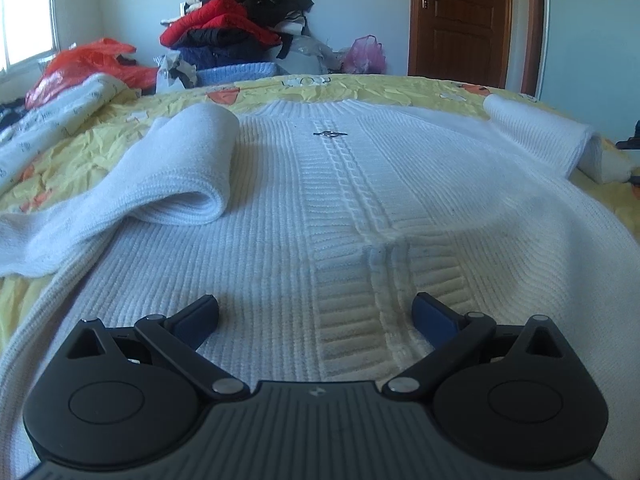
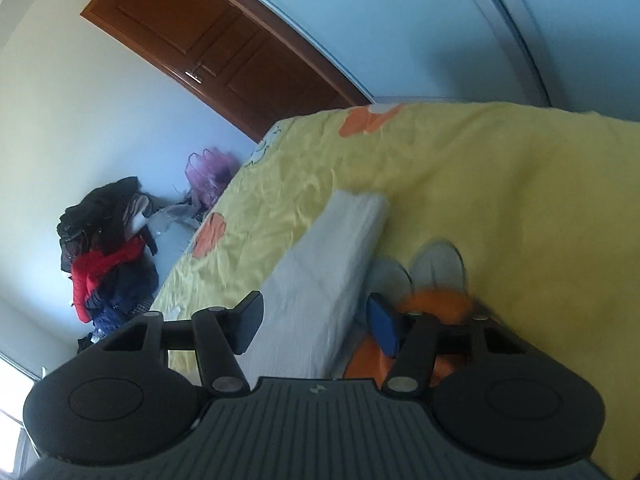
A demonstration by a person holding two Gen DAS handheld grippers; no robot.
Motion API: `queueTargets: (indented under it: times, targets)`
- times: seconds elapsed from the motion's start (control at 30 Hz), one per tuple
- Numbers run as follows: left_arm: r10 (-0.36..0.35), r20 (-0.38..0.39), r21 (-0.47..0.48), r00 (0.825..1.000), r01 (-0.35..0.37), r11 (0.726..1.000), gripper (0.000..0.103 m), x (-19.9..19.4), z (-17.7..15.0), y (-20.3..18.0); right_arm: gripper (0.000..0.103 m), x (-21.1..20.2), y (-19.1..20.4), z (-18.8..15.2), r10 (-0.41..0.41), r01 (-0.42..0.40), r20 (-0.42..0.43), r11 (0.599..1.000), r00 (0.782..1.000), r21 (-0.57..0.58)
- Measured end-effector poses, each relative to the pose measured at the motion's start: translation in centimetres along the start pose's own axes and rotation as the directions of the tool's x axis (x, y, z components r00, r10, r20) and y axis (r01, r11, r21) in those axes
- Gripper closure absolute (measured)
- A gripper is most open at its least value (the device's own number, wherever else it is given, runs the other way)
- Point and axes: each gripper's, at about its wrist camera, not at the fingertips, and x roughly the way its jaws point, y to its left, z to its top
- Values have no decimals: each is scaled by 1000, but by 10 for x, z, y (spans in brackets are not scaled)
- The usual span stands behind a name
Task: Fold small clothes
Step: 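Grasp the unfolded sweater sleeve with the right gripper and fold it across the body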
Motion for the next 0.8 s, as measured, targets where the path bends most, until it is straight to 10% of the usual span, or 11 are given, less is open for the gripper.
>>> queueTargets:
  times: [0.17, 0.37, 0.57, 0.8]
  targets:
    - [-1, 0, -2, 1000, 1, 1000, 0, 1, 1, 1, 49, 31, 7, 5, -7, 8, 16, 996, 1000, -87]
    - [-1, 0, -1, 1000, 1, 1000, 0, 1, 0, 1, 91, 36, 1, 8, -18, 22, 33, 995, 999, -97]
    - [-5, 0, -5, 1000, 5, 1000, 0, 3, 1, 1, 88, -3, 64, -7, 128, -116, 33, 962, 991, -246]
    - [-6, 1, -6, 1000, 6, 1000, 0, 3, 1, 1, 88, -48, 184, -115, 420, -490, -256, 783, 871, -382]
